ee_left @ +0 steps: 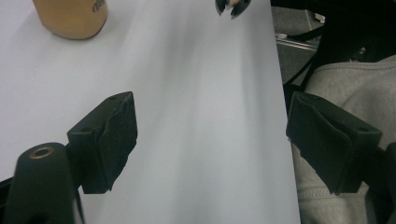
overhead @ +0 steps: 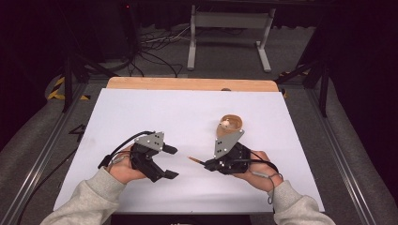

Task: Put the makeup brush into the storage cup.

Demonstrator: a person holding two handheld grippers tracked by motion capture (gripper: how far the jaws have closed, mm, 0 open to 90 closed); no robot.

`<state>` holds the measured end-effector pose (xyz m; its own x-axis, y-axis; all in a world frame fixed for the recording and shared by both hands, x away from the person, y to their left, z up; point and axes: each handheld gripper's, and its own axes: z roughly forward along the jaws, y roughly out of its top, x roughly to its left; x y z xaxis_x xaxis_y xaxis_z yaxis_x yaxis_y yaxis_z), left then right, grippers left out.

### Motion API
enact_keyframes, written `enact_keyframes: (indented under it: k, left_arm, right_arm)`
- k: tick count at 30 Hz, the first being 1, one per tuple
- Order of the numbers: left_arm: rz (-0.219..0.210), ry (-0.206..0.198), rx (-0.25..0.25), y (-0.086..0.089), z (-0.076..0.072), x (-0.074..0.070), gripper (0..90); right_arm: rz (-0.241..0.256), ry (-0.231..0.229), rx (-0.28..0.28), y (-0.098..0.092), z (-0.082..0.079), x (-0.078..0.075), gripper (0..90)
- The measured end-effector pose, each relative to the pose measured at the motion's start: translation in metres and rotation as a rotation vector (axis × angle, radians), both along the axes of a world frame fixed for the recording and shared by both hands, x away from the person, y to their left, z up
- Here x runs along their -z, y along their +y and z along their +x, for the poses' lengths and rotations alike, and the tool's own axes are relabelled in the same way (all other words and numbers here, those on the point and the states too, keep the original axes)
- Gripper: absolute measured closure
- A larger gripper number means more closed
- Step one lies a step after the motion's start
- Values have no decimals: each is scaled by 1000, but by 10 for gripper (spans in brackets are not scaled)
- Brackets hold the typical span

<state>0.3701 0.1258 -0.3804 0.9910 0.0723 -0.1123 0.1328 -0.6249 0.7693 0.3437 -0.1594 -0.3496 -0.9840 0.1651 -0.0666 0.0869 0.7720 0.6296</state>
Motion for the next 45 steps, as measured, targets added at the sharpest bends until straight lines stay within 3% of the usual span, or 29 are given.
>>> enact_keyframes:
  k: [17, 27, 28, 37, 45]
  left_arm:
    - [-126, -15, -171, 31, 1, 19, 97]
    - [-140, -10, -237, 46, -1, 31, 92]
    - [-144, -8, -242, 48, -1, 31, 92]
    - [-172, -47, -328, 64, -4, 37, 66]
    - [-189, -63, -364, 76, -8, 39, 65]
  right_arm:
    - [191, -52, 122, -20, 10, -13, 838]
    - [282, -89, 186, -28, 17, -18, 838]
    - [309, -99, 209, -29, 19, -19, 838]
    - [383, -144, 276, -32, 29, -20, 838]
    - [461, -173, 345, -41, 41, -18, 837]
